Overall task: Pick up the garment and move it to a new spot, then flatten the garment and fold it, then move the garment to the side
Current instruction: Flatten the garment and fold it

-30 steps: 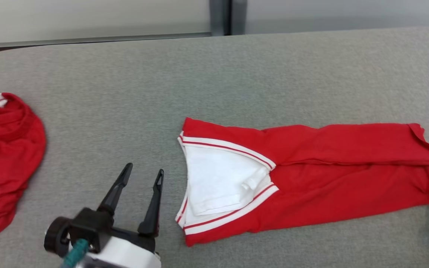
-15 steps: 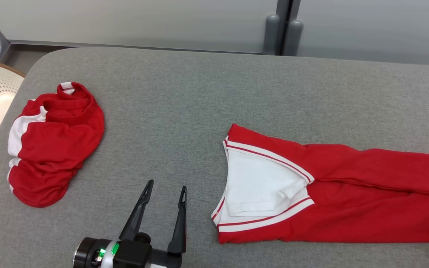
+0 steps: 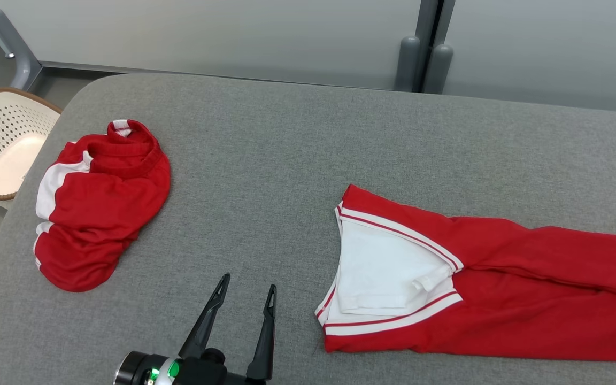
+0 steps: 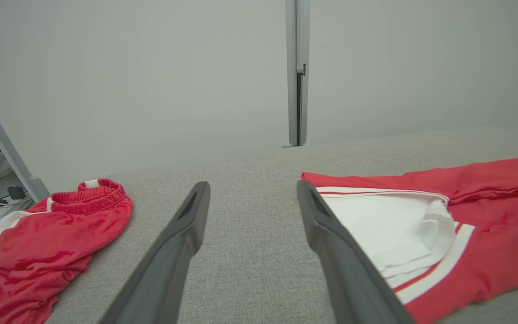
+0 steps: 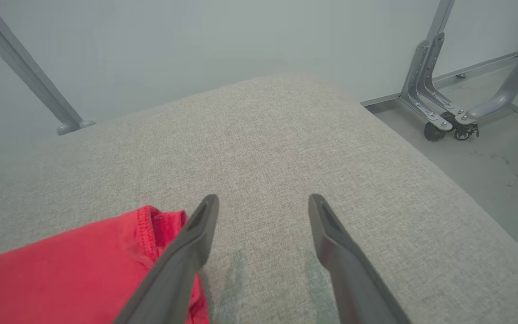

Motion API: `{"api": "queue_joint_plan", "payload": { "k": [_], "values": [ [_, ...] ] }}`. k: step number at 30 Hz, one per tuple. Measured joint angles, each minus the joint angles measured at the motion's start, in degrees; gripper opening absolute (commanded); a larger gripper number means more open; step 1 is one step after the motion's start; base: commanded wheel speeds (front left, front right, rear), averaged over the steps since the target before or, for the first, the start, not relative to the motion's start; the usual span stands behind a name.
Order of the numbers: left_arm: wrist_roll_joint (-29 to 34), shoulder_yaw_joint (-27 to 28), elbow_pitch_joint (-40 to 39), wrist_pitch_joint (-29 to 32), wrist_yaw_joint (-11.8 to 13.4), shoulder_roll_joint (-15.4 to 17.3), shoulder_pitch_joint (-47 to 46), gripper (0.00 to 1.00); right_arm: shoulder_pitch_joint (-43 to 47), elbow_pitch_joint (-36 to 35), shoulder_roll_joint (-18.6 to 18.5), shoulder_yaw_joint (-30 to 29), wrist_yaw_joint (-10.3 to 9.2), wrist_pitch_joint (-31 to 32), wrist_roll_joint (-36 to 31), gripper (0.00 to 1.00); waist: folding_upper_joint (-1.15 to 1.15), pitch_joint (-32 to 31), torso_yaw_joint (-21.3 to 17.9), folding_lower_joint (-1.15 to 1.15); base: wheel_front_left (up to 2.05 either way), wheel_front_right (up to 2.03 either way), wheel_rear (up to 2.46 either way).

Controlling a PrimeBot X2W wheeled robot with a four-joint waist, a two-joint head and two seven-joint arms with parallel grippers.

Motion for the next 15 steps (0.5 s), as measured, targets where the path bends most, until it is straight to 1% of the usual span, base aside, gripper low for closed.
{"api": "queue_joint_plan", "payload": {
  "k": [3,5,10,15],
  "values": [
    [0.6,0.8,0.2,0.0,-1.1,-0.7,0.3,1.0,-1.0,-2.0,2.2,-0.5,0.01,-0.1,-1.1,1.0,0.0,-0.5,-0.2,0.0,0.0,0.0,0.0],
    [1.1,1.1,0.4,0.0,-2.0,-1.2,0.6,1.0,-0.7,-1.7,4.1,0.1,0.01,0.4,-2.1,1.0,0.0,-0.7,-0.2,0.0,0.0,0.0,0.0],
    [2.2,2.1,0.6,0.0,-3.6,-2.1,0.8,1.0,0.5,2.2,8.5,0.4,0.01,2.7,-3.7,1.0,0.0,-0.5,0.2,0.0,0.0,0.0,0.0],
    [3.3,3.2,0.3,0.0,-4.8,-2.8,0.9,1.0,-0.9,6.2,10.4,-0.1,0.09,2.8,-5.4,1.0,0.0,0.7,0.1,0.0,0.0,0.0,0.0]
  ]
}}
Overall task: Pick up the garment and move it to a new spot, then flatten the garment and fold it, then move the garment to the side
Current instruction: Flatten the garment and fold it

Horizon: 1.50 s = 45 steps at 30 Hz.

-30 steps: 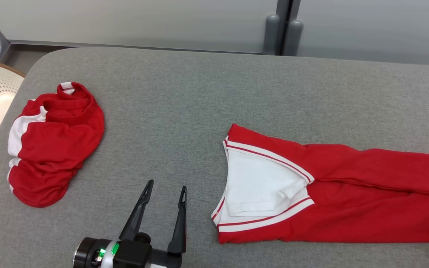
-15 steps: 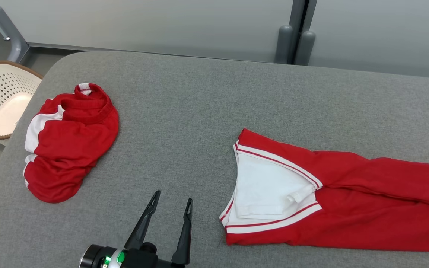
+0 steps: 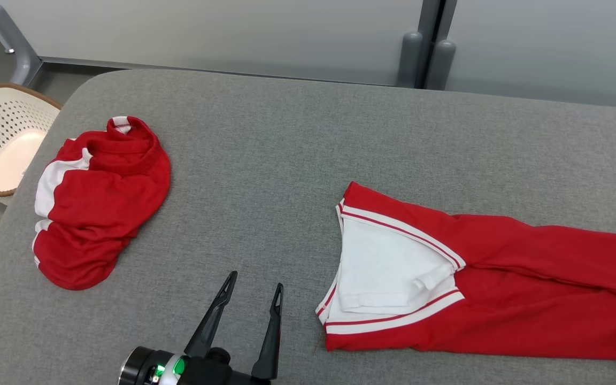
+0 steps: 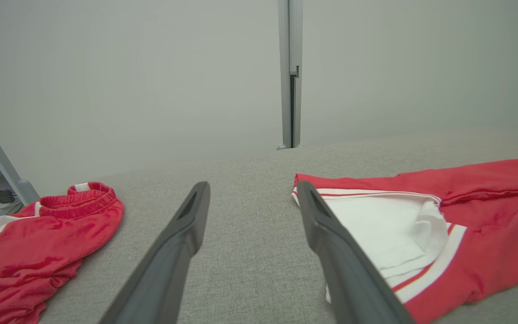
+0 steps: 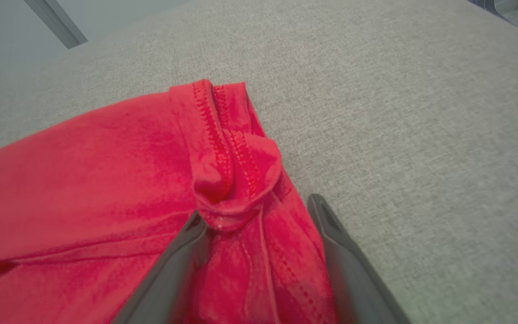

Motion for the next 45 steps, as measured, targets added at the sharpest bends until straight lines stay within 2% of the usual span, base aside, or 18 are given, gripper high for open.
{"api": "queue_joint_plan", "payload": {
  "k": [2,3,4,5,10,15,20,26,31,35,41,45],
  "values": [
    [0.5,0.2,0.0,0.0,-0.6,-0.2,0.0,1.0,-1.1,0.9,0.5,0.0,0.01,0.8,-0.1,1.0,0.0,0.5,-0.3,0.0,0.0,0.0,0.0],
    [0.8,0.3,0.1,0.0,-0.7,-0.3,0.0,1.0,-1.5,1.0,0.7,0.1,0.01,1.2,-0.3,0.44,0.0,0.7,-0.4,0.0,0.0,0.0,0.0],
    [1.0,0.4,0.0,0.0,-0.8,-0.5,-0.1,1.0,-1.8,1.0,0.7,0.2,0.01,1.3,-0.5,0.14,0.0,0.9,-0.6,0.0,0.0,0.0,0.0],
    [1.2,0.7,0.0,0.0,-1.0,-0.7,-0.1,1.0,-2.0,1.0,0.7,0.2,0.01,1.3,-0.6,0.0,0.0,1.1,-0.7,0.0,0.0,0.0,0.0],
    [1.9,1.6,-0.4,0.0,-1.6,-1.4,-0.4,1.0,-3.2,1.0,-0.5,0.3,0.32,-0.3,-2.1,0.0,0.0,2.2,-2.2,0.0,0.0,0.0,0.0],
    [2.5,2.1,-0.2,-0.1,-2.2,-2.0,-1.1,1.0,-4.9,3.2,-7.0,-0.6,-0.02,-1.7,-5.4,0.0,0.0,3.0,-4.6,0.0,0.0,0.0,0.0],
    [3.2,2.8,0.0,-0.1,-3.0,-2.3,-1.5,1.0,-9.9,1.8,-12.1,-0.7,-0.02,-2.5,-10.0,0.0,0.0,3.3,-7.2,0.0,0.0,0.0,0.0],
    [3.7,3.3,0.2,-0.1,-3.1,-2.6,-1.6,1.0,-13.5,-4.2,-12.7,-0.6,-0.02,-2.8,-15.8,0.0,0.0,3.0,-9.4,0.0,0.0,0.0,0.0],
    [3.7,3.6,0.7,-0.1,-3.7,-3.1,-1.6,1.0,-13.5,-13.4,-8.6,-1.6,-0.02,-0.6,-21.9,0.0,0.0,2.1,-10.4,0.0,0.0,0.0,0.0],
    [3.8,3.6,1.2,-0.1,-4.2,-3.2,-1.4,1.0,-10.2,-23.2,-3.8,-5.7,-0.02,4.0,-29.1,0.0,0.0,1.0,-10.1,0.0,0.0,0.0,0.0],
    [3.8,3.9,1.3,-0.1,-4.7,-3.4,-1.1,1.0,0.5,-47.3,7.8,-11.8,-0.04,16.1,-40.9,0.0,0.0,0.1,-8.0,0.0,0.0,0.0,0.0],
    [3.8,3.9,1.5,-0.1,-5.2,-3.8,-1.0,1.0,8.0,-62.4,14.8,-12.0,-0.02,24.5,-45.8,0.0,0.0,-0.3,-6.1,0.0,0.0,0.0,0.0]
  ]
}}
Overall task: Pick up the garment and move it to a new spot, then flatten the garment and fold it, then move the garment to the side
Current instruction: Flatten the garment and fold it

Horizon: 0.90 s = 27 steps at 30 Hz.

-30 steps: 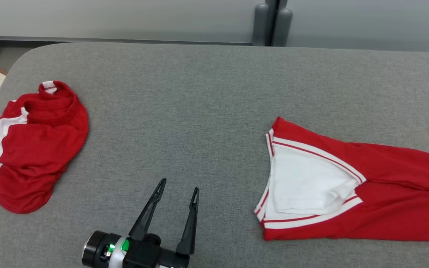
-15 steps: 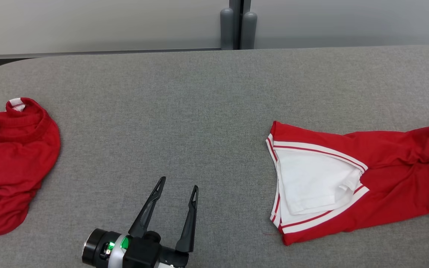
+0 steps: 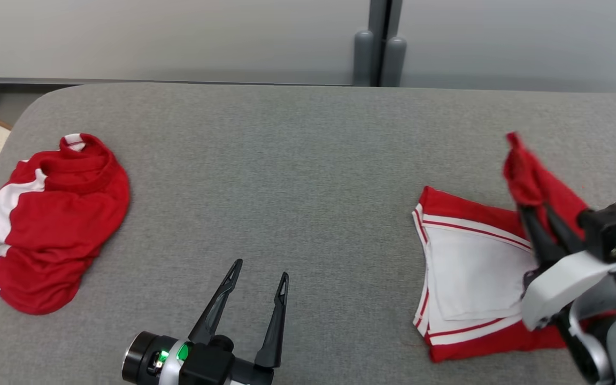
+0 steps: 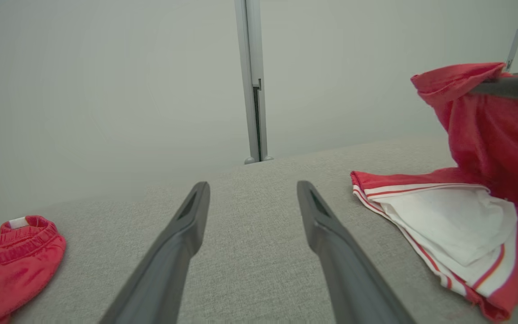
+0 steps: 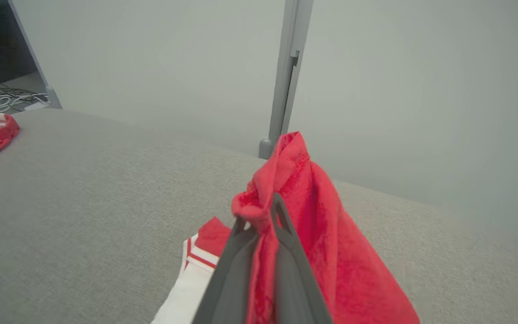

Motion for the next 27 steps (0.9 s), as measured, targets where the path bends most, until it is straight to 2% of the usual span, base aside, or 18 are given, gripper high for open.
{"api": "queue_joint_plan", "payload": {
  "k": [4,9,10,11,18,27],
  "values": [
    [-0.1,0.0,0.2,0.0,-0.4,-0.3,0.0,1.0,4.9,-7.7,3.4,1.8,0.0,5.5,-1.5,0.0,0.0,-0.1,2.0,0.0,0.0,0.0,0.0],
    [-0.2,0.1,0.5,0.0,-0.8,-0.6,0.0,1.0,7.6,-8.0,5.0,3.7,0.0,8.1,-1.5,0.0,0.0,-0.3,3.8,0.0,0.0,0.0,0.0],
    [-0.2,0.2,0.5,0.0,-0.9,-0.7,0.0,1.0,7.9,-7.3,5.4,4.0,0.0,8.4,-1.4,0.13,0.0,-0.4,4.0,0.0,0.0,0.0,0.0],
    [-0.2,0.2,0.6,0.0,-0.9,-0.8,0.0,1.0,8.1,-6.6,5.8,4.1,0.0,8.2,-1.2,1.0,0.0,-0.4,4.2,0.0,0.0,0.0,0.0],
    [-0.1,0.8,0.6,0.0,-0.9,-1.1,0.1,1.0,7.6,-6.9,7.7,4.0,0.0,4.1,1.2,1.0,0.0,-0.7,4.0,0.0,0.0,0.0,0.0],
    [0.0,2.0,0.0,0.0,-1.0,-1.3,0.7,1.0,6.3,-5.6,5.1,-7.7,-0.02,-5.7,-0.6,1.0,0.0,-1.5,1.2,0.0,0.0,0.0,0.0]
  ]
}}
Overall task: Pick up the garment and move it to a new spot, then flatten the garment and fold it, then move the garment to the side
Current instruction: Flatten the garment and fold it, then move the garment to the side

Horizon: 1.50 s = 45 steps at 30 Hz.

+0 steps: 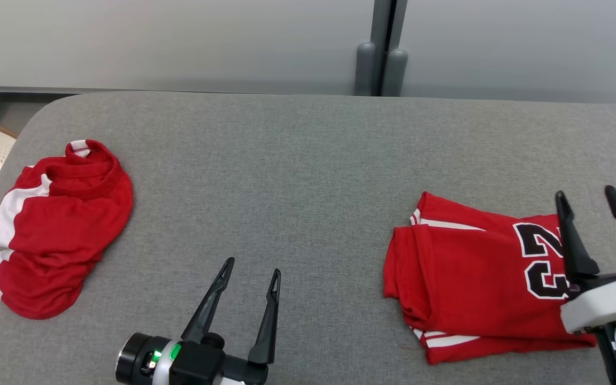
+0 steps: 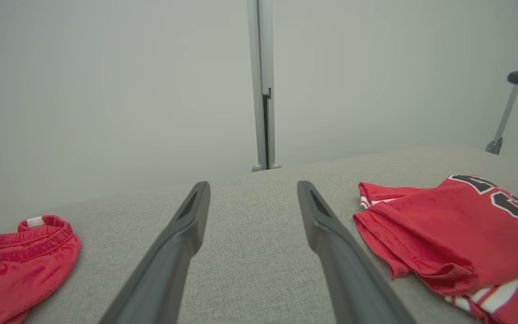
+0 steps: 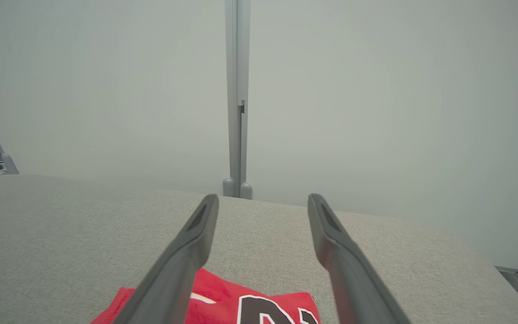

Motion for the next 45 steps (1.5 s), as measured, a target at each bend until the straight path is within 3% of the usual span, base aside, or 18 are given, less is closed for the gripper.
{"api": "queue_joint_plan", "payload": {
  "k": [3,8,11,14,25,45],
  "values": [
    [-0.9,1.5,-0.6,0.0,0.1,-0.1,0.0,1.0,1.0,3.6,-1.5,-2.6,-0.02,-7.1,-0.7,1.0,0.0,-0.3,-1.8,0.0,0.0,0.0,0.0],
    [-2.2,4.4,-1.6,0.0,0.6,-0.2,0.7,1.0,3.2,10.7,-2.3,-0.7,-0.02,-18.3,-1.2,1.0,0.0,-1.2,-4.2,0.0,0.0,0.0,0.0],
    [-2.0,6.2,-1.9,0.0,0.8,-0.3,2.2,1.0,4.1,15.4,-1.5,0.0,-0.01,-21.1,-1.4,1.0,0.0,-2.3,-5.6,0.0,0.0,0.0,0.0],
    [-1.4,8.3,-3.0,0.0,1.2,-0.3,3.7,1.0,4.4,18.2,-0.6,0.5,-0.01,-21.8,-2.4,1.0,0.0,-3.6,-6.8,0.0,0.0,0.0,0.0],
    [0.1,11.2,-3.1,0.0,1.8,-0.4,9.6,1.0,8.4,15.6,2.6,0.6,-0.01,-21.9,-4.1,1.0,0.0,-7.4,-10.1,0.0,0.0,0.0,0.0],
    [0.4,10.6,-1.6,0.0,3.2,-0.4,10.8,1.0,11.0,14.8,4.5,0.7,-0.01,-21.9,-3.5,1.0,0.0,-8.6,-8.9,0.0,0.0,0.0,0.0]
  ]
}}
